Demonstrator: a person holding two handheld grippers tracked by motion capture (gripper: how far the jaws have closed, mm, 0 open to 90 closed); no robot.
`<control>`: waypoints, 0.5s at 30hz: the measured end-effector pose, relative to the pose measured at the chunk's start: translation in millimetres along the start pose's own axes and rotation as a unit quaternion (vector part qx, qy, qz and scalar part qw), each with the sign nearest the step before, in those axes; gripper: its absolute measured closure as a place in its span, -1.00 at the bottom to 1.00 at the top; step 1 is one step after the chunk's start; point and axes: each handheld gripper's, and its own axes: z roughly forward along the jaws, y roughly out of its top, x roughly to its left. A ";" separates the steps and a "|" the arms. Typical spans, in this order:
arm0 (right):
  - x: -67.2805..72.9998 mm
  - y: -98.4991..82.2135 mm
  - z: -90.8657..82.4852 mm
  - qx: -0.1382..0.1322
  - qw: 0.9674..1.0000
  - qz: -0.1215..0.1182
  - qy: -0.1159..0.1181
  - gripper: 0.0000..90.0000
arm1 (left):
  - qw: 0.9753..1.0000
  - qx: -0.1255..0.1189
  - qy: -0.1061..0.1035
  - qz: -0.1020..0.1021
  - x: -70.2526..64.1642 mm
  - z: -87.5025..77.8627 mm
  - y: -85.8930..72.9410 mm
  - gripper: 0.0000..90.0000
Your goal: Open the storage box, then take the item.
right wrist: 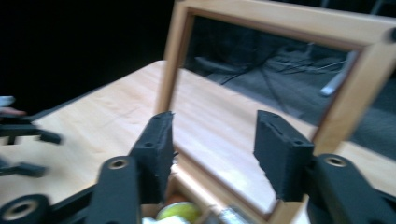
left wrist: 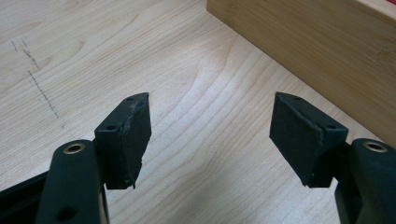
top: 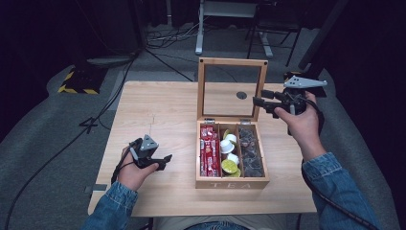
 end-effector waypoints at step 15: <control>59.8 -20.7 16.8 0.033 0.998 -0.035 0.038 0.07 | 1.000 0.001 0.012 -0.001 -2.1 -9.7 -8.5 -0.35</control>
